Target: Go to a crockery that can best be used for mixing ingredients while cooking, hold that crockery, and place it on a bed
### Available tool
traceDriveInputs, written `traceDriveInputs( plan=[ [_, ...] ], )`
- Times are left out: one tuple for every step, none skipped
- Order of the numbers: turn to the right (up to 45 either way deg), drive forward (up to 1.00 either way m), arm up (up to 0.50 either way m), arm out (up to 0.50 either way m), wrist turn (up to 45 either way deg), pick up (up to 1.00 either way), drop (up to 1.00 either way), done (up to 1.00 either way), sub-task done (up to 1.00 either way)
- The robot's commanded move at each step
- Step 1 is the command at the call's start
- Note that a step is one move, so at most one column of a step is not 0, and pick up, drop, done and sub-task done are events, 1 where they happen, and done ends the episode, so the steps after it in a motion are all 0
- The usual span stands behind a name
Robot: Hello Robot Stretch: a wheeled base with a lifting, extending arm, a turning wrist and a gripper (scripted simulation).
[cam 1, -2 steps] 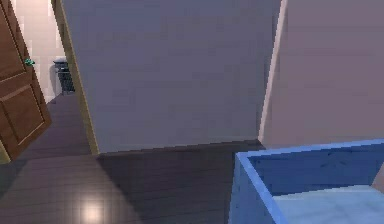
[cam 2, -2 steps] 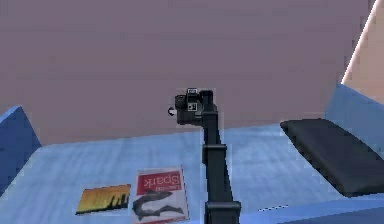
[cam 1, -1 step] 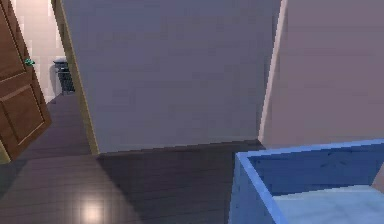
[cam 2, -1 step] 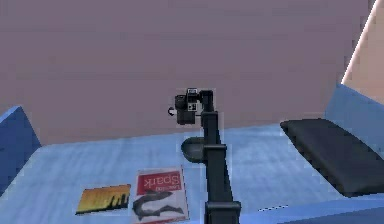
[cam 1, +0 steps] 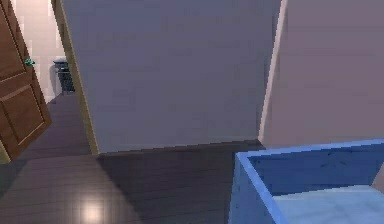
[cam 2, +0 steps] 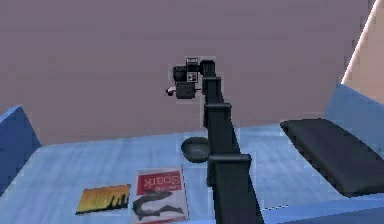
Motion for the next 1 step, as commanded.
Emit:
traceDriveInputs(
  plan=[
    [0.0, 0.00, 0.00, -0.08, 0.0, 0.00, 0.00, 0.00, 0.00]
  ],
)
